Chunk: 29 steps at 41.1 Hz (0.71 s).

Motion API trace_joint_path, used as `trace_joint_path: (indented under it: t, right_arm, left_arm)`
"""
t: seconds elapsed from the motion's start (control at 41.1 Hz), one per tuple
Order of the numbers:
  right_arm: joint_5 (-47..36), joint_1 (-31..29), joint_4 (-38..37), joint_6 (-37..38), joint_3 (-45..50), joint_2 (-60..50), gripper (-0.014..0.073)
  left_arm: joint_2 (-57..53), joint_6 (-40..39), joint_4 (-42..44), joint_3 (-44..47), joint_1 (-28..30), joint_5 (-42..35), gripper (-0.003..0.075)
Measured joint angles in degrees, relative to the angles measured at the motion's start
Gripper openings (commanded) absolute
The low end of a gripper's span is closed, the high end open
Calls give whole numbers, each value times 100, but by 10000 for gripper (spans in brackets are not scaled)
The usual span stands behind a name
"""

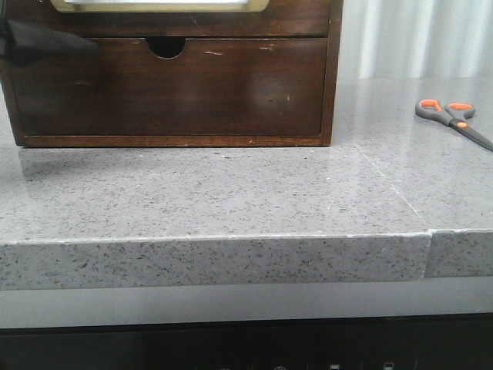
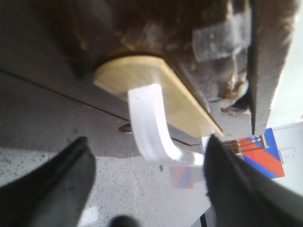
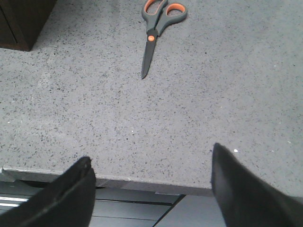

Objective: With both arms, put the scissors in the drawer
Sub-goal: 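Hook the left gripper onto the white drawer handle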

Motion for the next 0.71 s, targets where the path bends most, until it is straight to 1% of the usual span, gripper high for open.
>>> trace_joint_path:
  t: [0.049, 0.122, 0.365, 0.584, 0.706]
  right_arm:
    - [0, 0, 0, 0, 0, 0, 538]
    - [0, 0, 0, 0, 0, 0, 538]
    - [0, 0, -10, 0, 0, 0, 538]
    - [0, 0, -10, 0, 0, 0, 538]
    - [0, 0, -10, 0, 0, 0, 538]
  left_arm:
    - [42, -24, 0, -25, 0, 8, 274]
    - [41, -29, -13, -64, 0, 68, 239]
    - [41, -44, -80, -68, 0, 159, 179]
    - [41, -156, -107, -68, 0, 180, 76]
    - [63, -232, -140, -68, 0, 249, 42]
